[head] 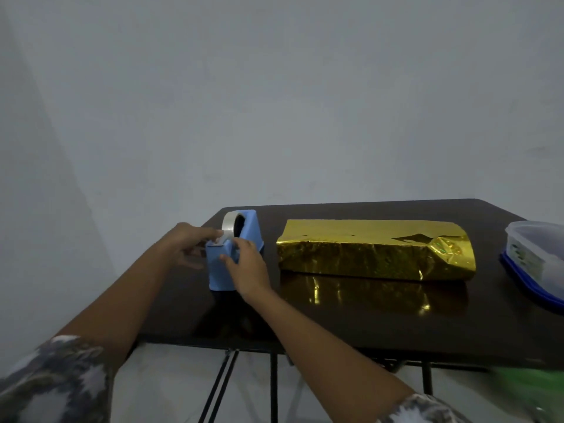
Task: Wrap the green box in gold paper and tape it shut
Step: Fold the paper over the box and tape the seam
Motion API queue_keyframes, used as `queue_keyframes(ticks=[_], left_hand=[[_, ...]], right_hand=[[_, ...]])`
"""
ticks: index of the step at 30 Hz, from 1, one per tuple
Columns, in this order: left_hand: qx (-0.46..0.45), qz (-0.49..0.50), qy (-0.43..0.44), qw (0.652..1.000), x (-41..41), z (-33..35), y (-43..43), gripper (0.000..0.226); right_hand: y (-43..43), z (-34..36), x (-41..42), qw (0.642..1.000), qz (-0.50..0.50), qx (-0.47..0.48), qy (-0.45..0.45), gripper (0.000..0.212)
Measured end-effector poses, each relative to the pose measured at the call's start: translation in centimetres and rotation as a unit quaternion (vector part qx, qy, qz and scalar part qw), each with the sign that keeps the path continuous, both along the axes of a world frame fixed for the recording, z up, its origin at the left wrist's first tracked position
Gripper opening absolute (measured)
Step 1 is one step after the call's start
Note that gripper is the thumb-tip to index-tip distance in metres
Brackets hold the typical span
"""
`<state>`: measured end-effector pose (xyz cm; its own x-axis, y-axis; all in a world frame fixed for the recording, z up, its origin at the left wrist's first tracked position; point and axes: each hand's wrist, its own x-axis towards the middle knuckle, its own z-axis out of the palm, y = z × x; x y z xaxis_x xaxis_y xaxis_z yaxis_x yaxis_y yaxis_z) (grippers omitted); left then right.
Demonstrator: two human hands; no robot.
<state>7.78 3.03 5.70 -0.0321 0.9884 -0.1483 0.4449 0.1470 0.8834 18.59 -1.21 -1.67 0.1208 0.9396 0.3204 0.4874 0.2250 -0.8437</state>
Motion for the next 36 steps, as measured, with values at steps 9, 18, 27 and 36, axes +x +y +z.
queue_keyframes(ticks=[9, 18, 27, 36], left_hand=[[-0.081, -0.023, 0.001, 0.996, 0.2, 0.5, 1.1, 0.023], [-0.033, -0.018, -0.184, 0.982, -1.1, -0.1, -0.8, 0.007], [0.103, 0.059, -0.268, 0.956, -0.6, -6.1, -3.9, 0.007], [0.107, 0.168, -0.29, 0.936, 1.6, -7.5, -2.3, 0.031]], right_hand=[[0.9, -0.6, 1.3, 1.0, -0.019, -0.012, 0.004, 0.044], [0.6, -0.6, 1.0, 0.997, -0.063, 0.0, -0.036, 0.041], [0.9, -1.4, 1.2, 0.999, -0.018, 0.01, 0.032, 0.049], [1.4, -2.2, 1.6, 0.998, 0.025, 0.003, 0.049, 0.048]])
